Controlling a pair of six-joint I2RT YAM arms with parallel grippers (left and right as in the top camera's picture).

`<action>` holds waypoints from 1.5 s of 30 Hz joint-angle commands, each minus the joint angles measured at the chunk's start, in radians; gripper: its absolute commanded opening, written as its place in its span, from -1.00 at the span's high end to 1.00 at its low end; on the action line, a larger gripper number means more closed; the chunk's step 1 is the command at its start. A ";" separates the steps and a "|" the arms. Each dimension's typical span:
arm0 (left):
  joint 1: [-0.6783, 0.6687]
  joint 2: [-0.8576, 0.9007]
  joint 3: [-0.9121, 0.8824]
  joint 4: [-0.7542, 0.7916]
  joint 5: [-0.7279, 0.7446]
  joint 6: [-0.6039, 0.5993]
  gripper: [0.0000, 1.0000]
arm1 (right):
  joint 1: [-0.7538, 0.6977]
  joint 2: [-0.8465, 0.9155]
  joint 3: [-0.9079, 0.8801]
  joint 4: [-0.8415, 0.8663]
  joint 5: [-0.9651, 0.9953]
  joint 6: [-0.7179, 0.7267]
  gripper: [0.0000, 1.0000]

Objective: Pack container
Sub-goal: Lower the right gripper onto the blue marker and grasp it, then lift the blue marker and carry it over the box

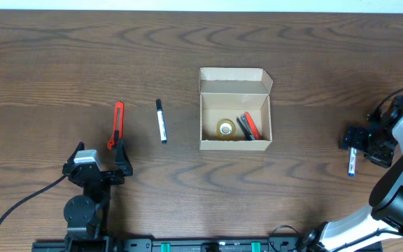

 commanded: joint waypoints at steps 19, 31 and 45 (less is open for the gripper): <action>0.004 -0.005 -0.013 -0.051 -0.011 0.011 -0.90 | -0.005 0.007 -0.084 0.083 -0.048 0.062 0.63; 0.004 -0.005 -0.013 -0.051 -0.011 0.011 -0.91 | 0.011 0.007 -0.074 0.089 -0.112 0.087 0.97; 0.004 -0.005 -0.013 -0.051 -0.011 0.011 -0.91 | 0.240 0.006 0.400 -0.171 -0.415 0.059 0.97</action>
